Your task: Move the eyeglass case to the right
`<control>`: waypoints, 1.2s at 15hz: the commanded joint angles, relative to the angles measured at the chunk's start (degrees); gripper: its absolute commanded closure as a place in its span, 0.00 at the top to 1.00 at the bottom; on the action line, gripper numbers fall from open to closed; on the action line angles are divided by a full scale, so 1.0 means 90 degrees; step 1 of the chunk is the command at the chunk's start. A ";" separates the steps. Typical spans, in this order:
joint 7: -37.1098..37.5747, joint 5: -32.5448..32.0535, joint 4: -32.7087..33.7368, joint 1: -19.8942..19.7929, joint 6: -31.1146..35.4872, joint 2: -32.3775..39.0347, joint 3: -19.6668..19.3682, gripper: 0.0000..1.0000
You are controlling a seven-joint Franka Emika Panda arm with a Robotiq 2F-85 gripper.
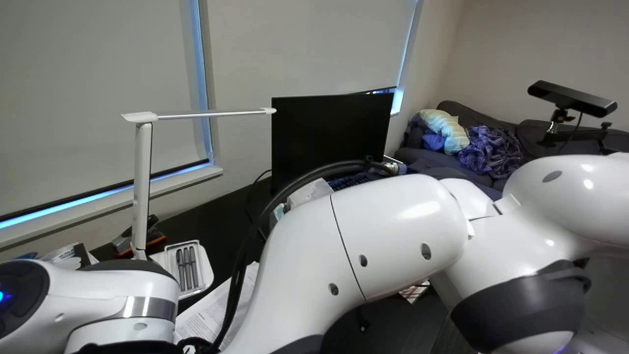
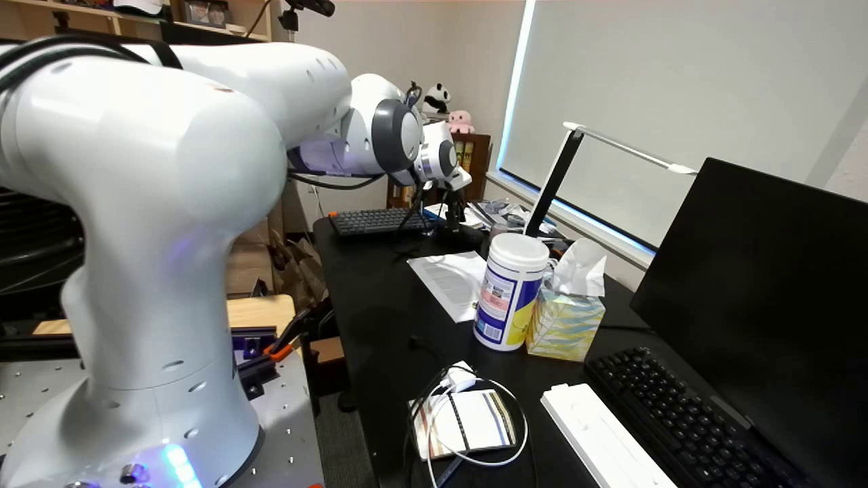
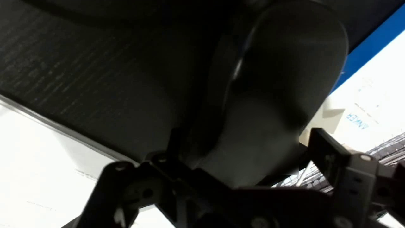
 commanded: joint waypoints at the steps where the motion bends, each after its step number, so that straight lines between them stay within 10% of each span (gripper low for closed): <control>1: 0.0179 0.0038 0.0462 0.0011 -0.0184 0.0232 -0.0026 1.00; 10: 0.0155 0.0065 0.0464 -0.0034 -0.0390 0.0342 -0.0006 1.00; 12: 0.0152 0.0063 0.0461 -0.0046 -0.0401 0.0348 -0.0008 0.73; 18: 0.0079 0.0080 0.0428 -0.0069 -0.0401 0.0315 0.0030 0.49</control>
